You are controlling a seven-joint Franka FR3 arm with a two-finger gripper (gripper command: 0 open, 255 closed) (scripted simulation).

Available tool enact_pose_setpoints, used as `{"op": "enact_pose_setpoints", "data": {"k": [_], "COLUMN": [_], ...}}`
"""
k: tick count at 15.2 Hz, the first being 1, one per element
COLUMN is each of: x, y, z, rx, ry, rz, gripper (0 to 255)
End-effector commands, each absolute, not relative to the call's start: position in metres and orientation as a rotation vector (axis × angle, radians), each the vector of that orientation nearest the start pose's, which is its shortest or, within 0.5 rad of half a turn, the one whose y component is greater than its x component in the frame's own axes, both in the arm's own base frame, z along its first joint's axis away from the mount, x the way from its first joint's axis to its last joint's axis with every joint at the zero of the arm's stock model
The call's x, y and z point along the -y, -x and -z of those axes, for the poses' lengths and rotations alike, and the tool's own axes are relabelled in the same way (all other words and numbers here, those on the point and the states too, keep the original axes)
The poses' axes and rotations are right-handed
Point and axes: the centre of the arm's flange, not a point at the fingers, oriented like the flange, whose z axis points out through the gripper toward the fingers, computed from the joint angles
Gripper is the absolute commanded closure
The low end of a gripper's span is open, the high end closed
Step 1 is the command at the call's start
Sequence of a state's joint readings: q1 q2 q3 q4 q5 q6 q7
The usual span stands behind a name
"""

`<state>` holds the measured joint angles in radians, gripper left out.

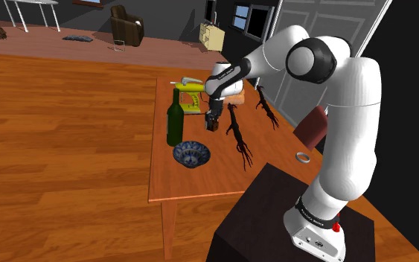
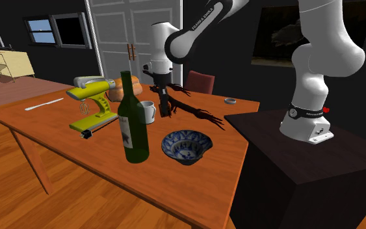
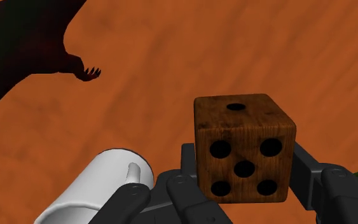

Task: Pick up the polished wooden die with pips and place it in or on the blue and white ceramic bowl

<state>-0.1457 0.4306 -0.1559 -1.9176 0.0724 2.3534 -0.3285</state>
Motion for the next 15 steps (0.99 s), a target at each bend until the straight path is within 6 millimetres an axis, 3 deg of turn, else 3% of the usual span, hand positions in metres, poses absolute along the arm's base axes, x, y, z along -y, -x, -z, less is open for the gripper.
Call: {"op": "enact_pose_setpoints", "data": {"k": [1,11,15], "x": [0.181,0.181,0.13], "y": [-0.599,-0.599,-0.588], "z": [-0.282,-0.332,-0.335], "rx": [-0.015,-0.015,-0.015], "ry": [3.158,3.158,3.158], "rz": [0.01,0.01,0.01], "gripper": [255,255,255]}}
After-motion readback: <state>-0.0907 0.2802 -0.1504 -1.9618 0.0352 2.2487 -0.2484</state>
